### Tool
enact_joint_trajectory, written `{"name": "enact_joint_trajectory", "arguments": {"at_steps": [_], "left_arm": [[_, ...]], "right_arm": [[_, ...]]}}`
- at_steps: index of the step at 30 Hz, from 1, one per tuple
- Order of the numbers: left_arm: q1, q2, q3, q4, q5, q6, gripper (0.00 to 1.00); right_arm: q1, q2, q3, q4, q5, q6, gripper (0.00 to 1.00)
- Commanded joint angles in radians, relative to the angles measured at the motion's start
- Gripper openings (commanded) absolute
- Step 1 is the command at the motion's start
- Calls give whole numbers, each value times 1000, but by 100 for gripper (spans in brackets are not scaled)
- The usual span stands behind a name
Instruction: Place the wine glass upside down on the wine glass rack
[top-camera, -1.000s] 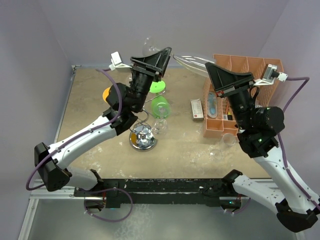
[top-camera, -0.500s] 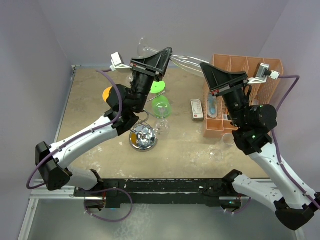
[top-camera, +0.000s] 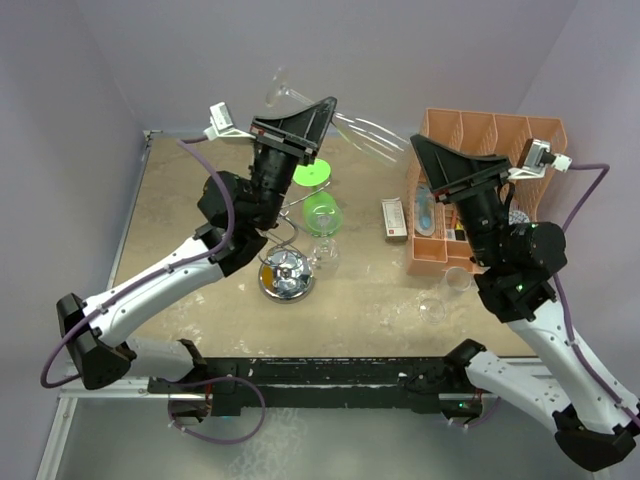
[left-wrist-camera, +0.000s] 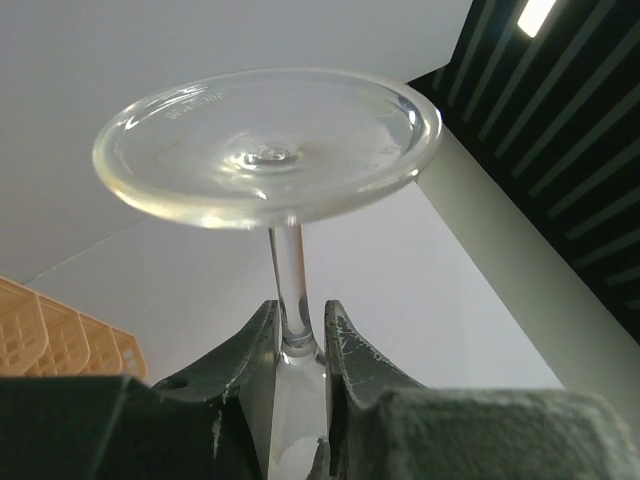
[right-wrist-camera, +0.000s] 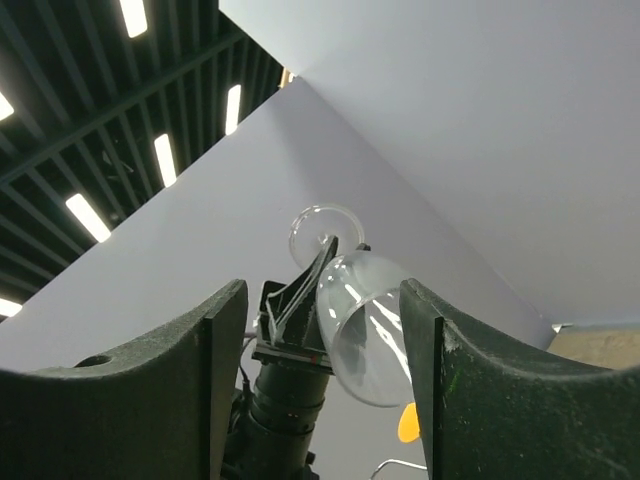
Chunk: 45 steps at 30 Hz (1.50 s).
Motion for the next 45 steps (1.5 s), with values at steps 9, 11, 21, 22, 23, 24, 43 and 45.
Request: {"name": "enact_joint_trajectory", "arguments": {"at_steps": [9, 11, 21, 22, 23, 24, 43, 45], "left_arm": [[-2, -237, 108, -360, 180, 207, 0], [-3, -266, 134, -503, 212, 246, 0], [-3, -481, 84, -945, 312, 469, 0], [-3, -502, 77, -966, 334, 489, 0], [-3, -525, 76, -990, 343, 502, 0], [-3, -545, 76, -1009, 344, 509, 0], [-3, -868, -186, -1228, 238, 875, 0], [-3, -867, -219, -1234, 221, 912, 0]], "right_arm": [[1, -169, -72, -87, 98, 1, 65], [1, -184, -71, -111, 102, -13, 65], [1, -221, -79, -173, 130, -56, 65], [1, -223, -82, -175, 132, -59, 65], [1, -224, -86, -176, 136, -59, 65], [1, -224, -88, -178, 137, -60, 65], [1, -220, -98, -290, 167, -85, 64], [1, -217, -99, -294, 163, -83, 64]]}}
